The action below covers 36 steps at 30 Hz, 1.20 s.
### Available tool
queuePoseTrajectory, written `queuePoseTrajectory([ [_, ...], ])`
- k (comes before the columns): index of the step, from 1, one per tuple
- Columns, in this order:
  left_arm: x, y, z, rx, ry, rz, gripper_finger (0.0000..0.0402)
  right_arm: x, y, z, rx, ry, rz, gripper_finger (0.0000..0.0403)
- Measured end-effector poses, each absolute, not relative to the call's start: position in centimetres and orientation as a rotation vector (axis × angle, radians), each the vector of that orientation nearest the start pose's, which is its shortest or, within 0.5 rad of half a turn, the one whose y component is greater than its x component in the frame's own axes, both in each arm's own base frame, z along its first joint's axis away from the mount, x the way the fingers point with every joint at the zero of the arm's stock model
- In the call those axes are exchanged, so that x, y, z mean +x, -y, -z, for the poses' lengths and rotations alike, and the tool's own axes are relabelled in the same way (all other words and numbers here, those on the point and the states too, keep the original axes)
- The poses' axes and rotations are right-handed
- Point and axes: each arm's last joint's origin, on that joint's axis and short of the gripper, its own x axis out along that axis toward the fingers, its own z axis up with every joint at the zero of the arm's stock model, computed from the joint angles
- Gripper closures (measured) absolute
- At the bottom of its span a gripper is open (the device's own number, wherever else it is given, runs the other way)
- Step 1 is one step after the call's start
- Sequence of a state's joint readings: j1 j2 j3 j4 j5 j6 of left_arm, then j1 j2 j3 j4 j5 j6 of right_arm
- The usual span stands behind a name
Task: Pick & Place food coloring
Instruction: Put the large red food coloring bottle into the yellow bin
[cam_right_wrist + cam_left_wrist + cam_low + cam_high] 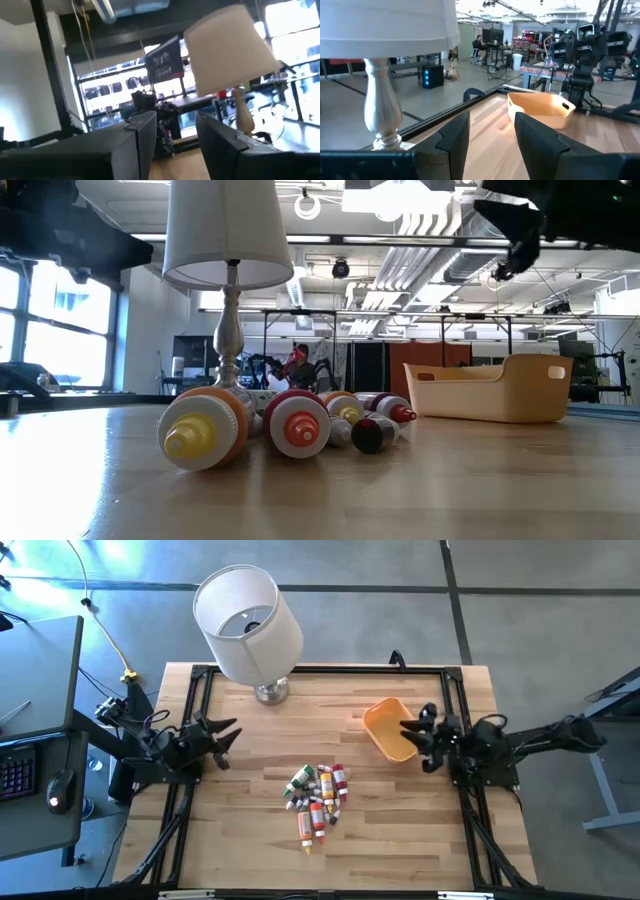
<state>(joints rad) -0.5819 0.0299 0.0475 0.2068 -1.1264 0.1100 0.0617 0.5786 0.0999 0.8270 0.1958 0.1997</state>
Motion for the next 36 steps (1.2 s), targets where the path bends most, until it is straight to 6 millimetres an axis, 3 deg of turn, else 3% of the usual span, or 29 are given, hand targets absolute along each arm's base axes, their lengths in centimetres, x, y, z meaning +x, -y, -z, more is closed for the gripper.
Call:
queuePoseTrajectory([
  [7,7.9,2.0,-19.4,-0.075,0.115,-0.612,0.0246,20.4,-0.8,-24.2,0.234,0.102,0.105,0.0269],
  [12,7.8,1.9,-19.3,-0.049,0.103,-0.631,0.0246,25.0,-1.0,-24.0,0.15,-0.123,0.134,0.0269],
  [18,7.8,1.9,-19.4,-0.004,0.089,-0.633,0.0246,29.1,-1.0,-24.1,0.053,-0.147,0.173,0.0269],
  [24,7.8,1.9,-19.4,0.029,0.075,-0.652,0.0246,32.0,-1.8,-24.2,0.264,-0.257,0.138,0.0269],
  [30,7.8,1.9,-19.4,0.029,0.072,-0.658,0.0246,33.2,-4.3,-24.6,0.44,-0.646,0.24,0.0269],
  [36,7.8,1.8,-19.4,0.033,0.067,-0.677,0.0246,34.6,-7.7,-23.0,0.701,-0.955,0.287,0.0269],
])
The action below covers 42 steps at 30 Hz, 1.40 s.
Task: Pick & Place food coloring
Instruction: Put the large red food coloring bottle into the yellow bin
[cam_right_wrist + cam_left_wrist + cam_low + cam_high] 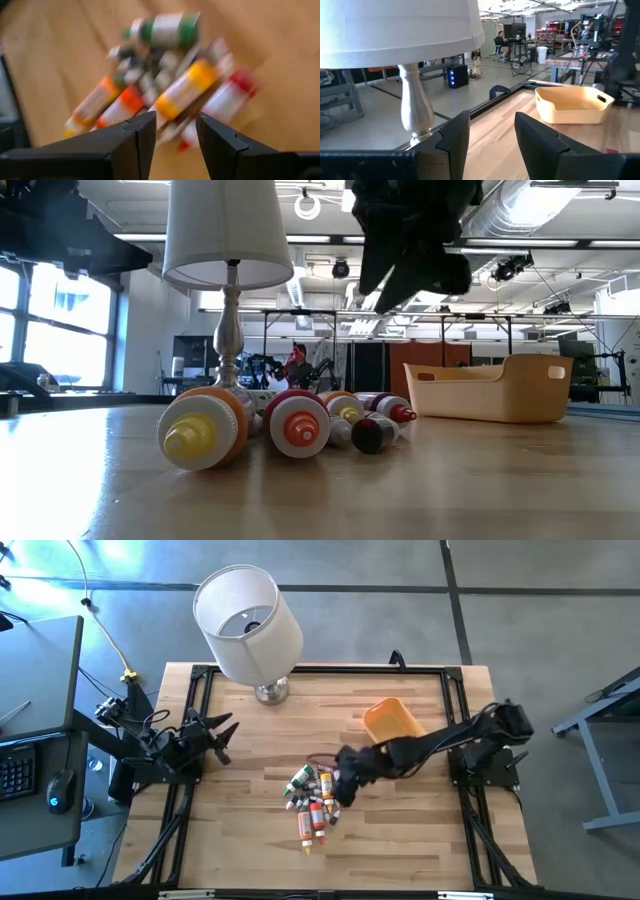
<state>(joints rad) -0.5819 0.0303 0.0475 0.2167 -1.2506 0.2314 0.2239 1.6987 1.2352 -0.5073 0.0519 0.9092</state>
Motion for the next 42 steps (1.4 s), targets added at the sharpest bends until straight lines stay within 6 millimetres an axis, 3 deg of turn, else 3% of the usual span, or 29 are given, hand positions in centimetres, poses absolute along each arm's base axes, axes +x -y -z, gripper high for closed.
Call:
queuePoseTrajectory([
  [4,7.7,1.8,-19.3,0.025,0.068,-0.685,0.0246,35.6,-9.6,-20.2,0.843,-1.073,0.311,0.0269],
  [9,7.7,1.8,-19.3,0.023,0.068,-0.689,0.0246,36.1,-9.6,-18.0,0.936,-1.15,0.387,0.0269],
  [29,7.7,1.8,-19.3,0.046,0.056,-0.693,0.0246,35.5,-6.1,-17.3,0.851,-1.248,0.43,0.0269],
  [42,7.7,1.8,-19.3,0.046,0.055,-0.693,0.0246,35.6,-5.9,-17.3,0.8,-1.235,0.421,0.0269],
])
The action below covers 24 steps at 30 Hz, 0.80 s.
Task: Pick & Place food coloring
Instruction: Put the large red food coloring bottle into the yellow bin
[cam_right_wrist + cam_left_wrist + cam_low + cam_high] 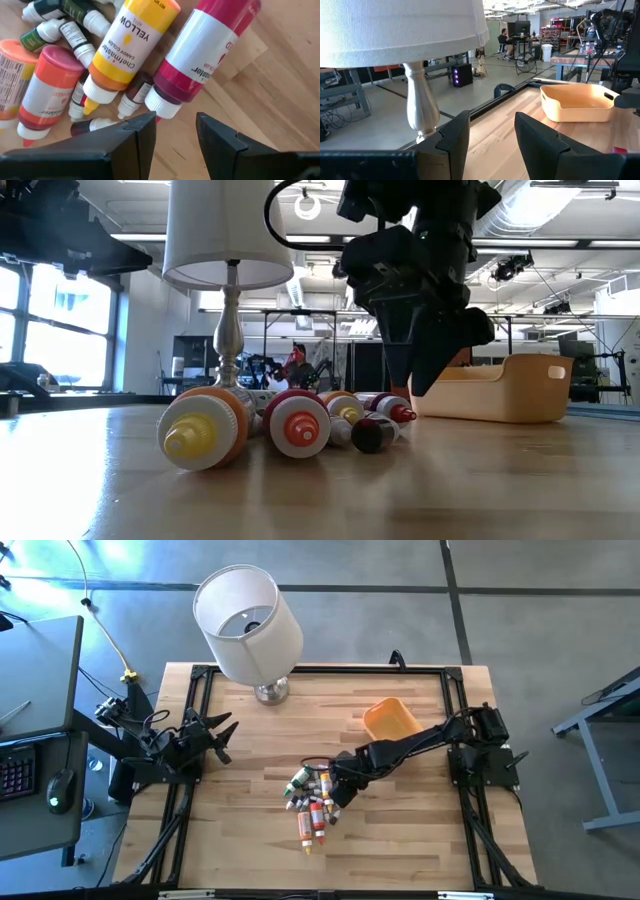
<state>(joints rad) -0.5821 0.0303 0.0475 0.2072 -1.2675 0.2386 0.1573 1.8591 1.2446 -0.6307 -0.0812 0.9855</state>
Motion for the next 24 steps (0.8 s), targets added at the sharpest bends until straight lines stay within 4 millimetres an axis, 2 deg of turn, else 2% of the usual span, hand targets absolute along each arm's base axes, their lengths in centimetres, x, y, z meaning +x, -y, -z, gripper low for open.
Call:
queuePoseTrajectory([
  [14,7.7,1.8,-19.3,0.046,0.055,-0.693,0.0246,35.9,-5.9,-17.2,0.804,-1.204,0.417,0.0269],
  [24,7.8,1.8,-19.2,0.054,0.05,-0.692,0.0246,36.4,-6.0,-15.7,0.88,-1.225,0.461,0.0269],
])
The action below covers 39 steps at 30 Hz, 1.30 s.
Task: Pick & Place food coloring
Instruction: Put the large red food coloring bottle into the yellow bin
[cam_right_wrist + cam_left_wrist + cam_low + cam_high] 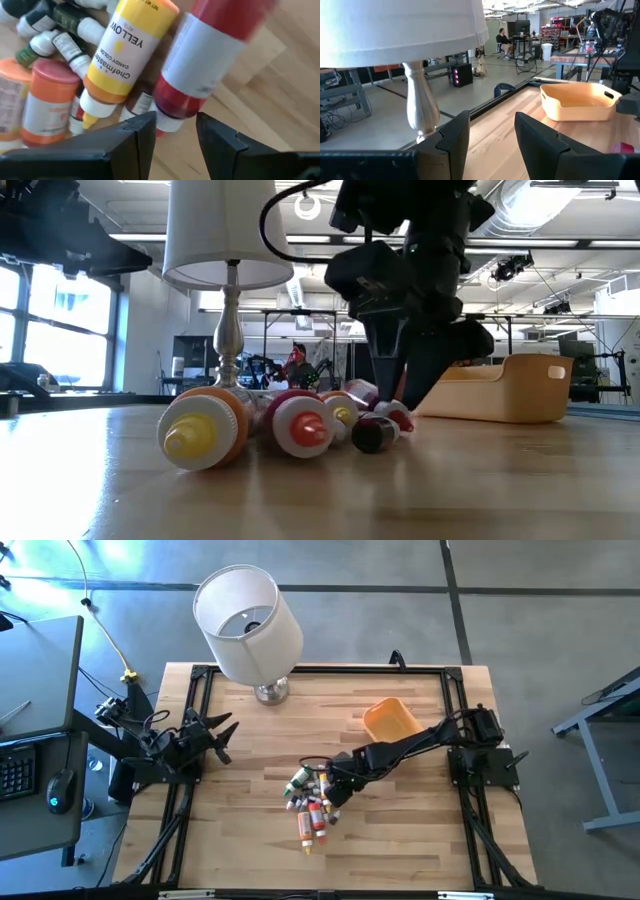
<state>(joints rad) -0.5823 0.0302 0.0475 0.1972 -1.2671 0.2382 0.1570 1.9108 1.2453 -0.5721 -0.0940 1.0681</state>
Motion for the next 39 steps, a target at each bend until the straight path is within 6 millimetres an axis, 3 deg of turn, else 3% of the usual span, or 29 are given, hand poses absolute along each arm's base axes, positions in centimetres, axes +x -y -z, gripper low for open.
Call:
queuePoseTrajectory([
  [8,7.8,1.9,-18.7,0.055,0.027,-0.687,0.0246,36.5,-6.0,-14.9,0.849,-1.235,0.489,0.0269],
  [14,7.9,1.9,-18.3,0.003,0.029,-0.682,0.0246,36.5,-6.0,-14.9,0.736,-1.257,0.396,0.0269],
  [31,7.9,1.9,-18.3,-0.036,0.044,-0.682,0.0246,36.2,-5.9,-15.0,0.607,-1.272,0.356,0.0274],
  [39,7.9,1.9,-18.4,-0.046,0.053,-0.682,0.0246,34.9,-5.6,-17.3,0.601,-1.285,0.368,0.0297],
])
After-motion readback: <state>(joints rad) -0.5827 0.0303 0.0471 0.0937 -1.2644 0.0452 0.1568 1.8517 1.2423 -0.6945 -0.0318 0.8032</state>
